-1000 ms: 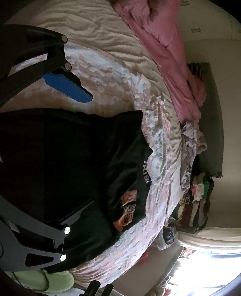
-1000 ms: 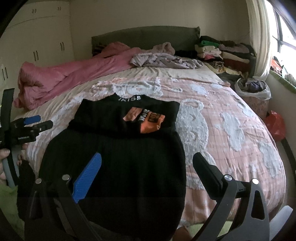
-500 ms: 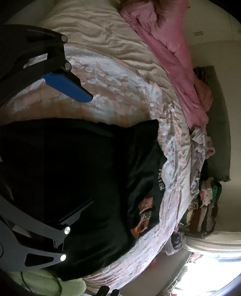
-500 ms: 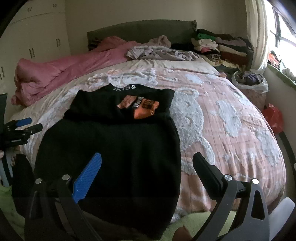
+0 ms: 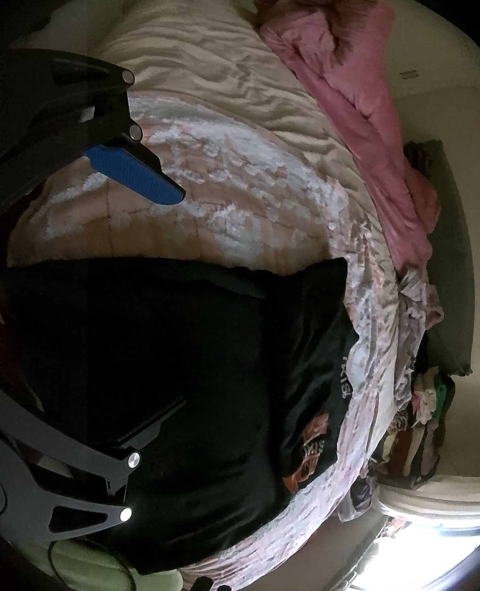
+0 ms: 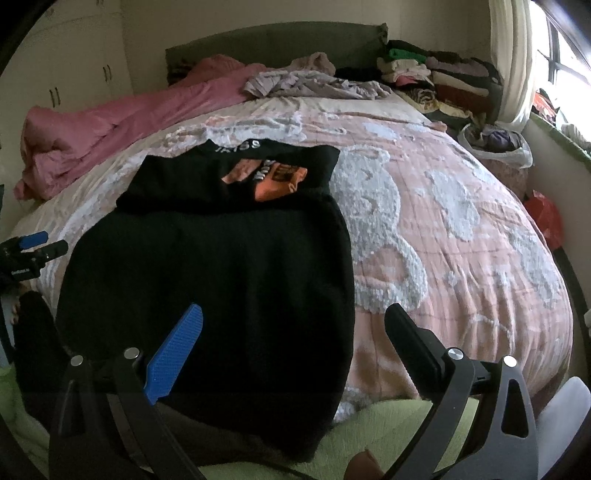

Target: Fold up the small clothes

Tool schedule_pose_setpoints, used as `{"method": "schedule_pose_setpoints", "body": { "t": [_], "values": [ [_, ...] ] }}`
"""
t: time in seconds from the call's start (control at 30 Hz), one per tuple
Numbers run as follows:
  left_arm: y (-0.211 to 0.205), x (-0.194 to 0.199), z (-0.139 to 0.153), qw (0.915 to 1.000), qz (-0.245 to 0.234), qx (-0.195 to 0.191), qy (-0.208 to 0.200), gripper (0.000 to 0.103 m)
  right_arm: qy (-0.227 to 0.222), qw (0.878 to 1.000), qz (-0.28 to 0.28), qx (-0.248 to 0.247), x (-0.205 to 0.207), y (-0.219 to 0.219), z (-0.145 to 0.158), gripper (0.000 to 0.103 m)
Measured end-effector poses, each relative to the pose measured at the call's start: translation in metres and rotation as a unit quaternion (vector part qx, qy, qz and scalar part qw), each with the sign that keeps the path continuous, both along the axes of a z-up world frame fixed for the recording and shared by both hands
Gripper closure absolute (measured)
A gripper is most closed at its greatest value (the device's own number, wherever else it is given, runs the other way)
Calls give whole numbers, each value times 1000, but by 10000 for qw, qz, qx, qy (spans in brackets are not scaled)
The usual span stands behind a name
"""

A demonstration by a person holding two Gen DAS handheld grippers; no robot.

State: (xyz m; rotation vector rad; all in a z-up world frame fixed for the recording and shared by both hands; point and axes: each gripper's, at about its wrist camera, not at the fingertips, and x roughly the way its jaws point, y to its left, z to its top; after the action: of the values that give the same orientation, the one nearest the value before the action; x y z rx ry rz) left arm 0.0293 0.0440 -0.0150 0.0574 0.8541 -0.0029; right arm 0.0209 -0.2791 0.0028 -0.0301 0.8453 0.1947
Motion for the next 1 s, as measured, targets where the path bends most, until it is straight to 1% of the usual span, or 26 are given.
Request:
{"method": "schedule_pose_setpoints", "body": {
  "t": [0.4, 0.73, 1.0],
  "values": [
    [9, -8, -15, 9998, 62, 11, 207, 10, 280, 9996, 14, -69, -6, -1, -21, 5],
    [26, -18, -33, 9987, 145, -136, 460, 10, 442, 9990, -39, -51, -11, -8, -32, 5],
    [39, -27, -45, 9976, 199, -261, 617, 10, 748, 9971, -56, 95, -10, -15, -46, 5]
  ]
}}
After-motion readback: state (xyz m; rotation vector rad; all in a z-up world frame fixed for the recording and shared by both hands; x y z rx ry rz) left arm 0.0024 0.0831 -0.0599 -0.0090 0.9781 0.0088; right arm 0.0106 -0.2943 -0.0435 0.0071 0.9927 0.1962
